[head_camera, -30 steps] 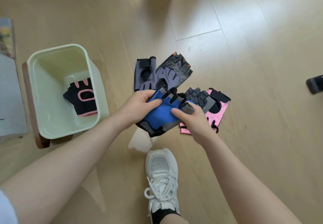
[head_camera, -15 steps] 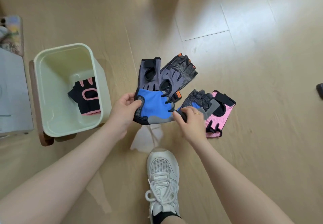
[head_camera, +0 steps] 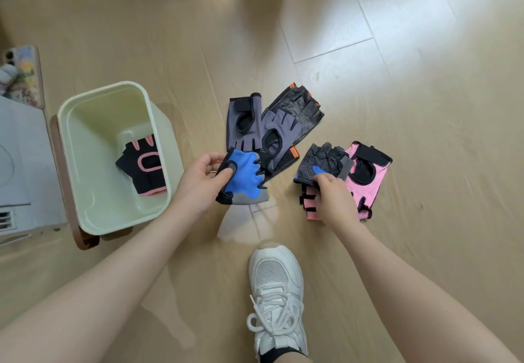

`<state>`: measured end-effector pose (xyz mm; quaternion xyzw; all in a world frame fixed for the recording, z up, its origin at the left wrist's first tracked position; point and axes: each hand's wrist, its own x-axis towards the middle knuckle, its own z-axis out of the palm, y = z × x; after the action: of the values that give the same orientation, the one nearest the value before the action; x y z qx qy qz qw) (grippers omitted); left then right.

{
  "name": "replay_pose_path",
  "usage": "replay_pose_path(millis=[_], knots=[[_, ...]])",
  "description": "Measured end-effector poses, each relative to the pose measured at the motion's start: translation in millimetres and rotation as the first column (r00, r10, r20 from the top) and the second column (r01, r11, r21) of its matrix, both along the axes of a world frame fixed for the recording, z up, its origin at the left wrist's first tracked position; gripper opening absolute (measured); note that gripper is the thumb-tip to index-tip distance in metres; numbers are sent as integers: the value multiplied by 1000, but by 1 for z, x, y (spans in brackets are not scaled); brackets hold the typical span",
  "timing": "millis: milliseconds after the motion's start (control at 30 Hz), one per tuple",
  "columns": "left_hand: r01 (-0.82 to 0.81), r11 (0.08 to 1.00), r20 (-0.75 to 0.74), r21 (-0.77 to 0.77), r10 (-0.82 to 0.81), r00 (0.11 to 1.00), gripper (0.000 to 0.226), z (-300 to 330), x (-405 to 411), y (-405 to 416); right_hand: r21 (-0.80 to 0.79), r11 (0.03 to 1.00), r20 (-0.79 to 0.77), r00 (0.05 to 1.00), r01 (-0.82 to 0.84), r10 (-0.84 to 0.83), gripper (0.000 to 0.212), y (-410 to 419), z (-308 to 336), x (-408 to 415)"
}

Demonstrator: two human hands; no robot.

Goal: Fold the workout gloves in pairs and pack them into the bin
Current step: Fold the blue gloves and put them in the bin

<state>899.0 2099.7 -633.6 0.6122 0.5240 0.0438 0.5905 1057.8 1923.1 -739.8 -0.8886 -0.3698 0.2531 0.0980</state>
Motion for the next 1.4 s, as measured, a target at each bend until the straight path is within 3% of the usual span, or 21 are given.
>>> replay_pose_path(millis=[67, 133, 200, 300, 400, 567, 633, 767, 867, 933, 1000, 1067, 1133, 1233, 1300, 1400], knots=[[124, 986, -20, 108, -122, 992, 26, 1, -3, 3, 134, 952, -162, 953, 277, -255, 35, 6, 12, 8], [292, 931, -67, 219, -284, 956, 34, 6, -5, 3, 222, 853, -301, 865, 472, -400, 34, 13, 30, 16], [437, 842, -101, 318, -428, 898, 40, 14, -8, 1, 254, 763, -458, 769, 594, -446, 34, 16, 52, 24], [580, 650, -132, 492, -602, 787, 31, 24, -11, 2, 283, 651, -662, 635, 704, -399, 29, 21, 93, 32], [659, 459, -172, 596, -729, 663, 27, 28, -16, 7, 329, 632, -765, 590, 702, -258, 21, 33, 124, 35], [607, 390, -131, 692, -759, 638, 26, 32, -15, 4, 384, 842, -670, 742, 379, -28, 20, 59, 139, 14], [598, 403, -118, 693, -755, 645, 26, 32, -14, 0, 368, 861, -654, 756, 352, -29, 23, 66, 138, 4], [561, 504, -63, 657, -705, 707, 20, 27, -23, 4, 336, 825, -707, 700, 454, -97, 19, 67, 138, 6], [554, 412, -173, 724, -668, 724, 20, 23, -32, 14, 388, 903, -584, 807, 187, 84, 26, 64, 143, 21], [545, 385, -214, 745, -636, 741, 18, 23, -37, 18, 356, 931, -532, 803, -76, 269, 31, 67, 151, 30], [540, 474, -207, 695, -588, 782, 24, 26, -41, 20, 301, 921, -600, 701, -248, 385, 34, 71, 163, 37], [523, 647, -139, 555, -548, 825, 32, 28, -43, 23, 270, 898, -666, 607, -346, 434, 28, 77, 173, 36], [558, 662, -116, 501, -588, 801, 32, 29, -41, 23, 296, 874, -671, 567, -385, 477, 30, 85, 176, 27], [608, 640, -70, 470, -660, 748, 34, 30, -33, 16, 332, 869, -564, 660, -368, 496, 29, 97, 165, 4], [572, 737, -9, 360, -610, 792, 35, 33, -30, 10, 343, 880, -486, 739, -330, 467, 30, 100, 155, -7], [393, 908, 122, 147, -411, 903, 22, 35, -29, 3, 368, 895, -462, 787, -251, 410, 31, 99, 146, -16]])
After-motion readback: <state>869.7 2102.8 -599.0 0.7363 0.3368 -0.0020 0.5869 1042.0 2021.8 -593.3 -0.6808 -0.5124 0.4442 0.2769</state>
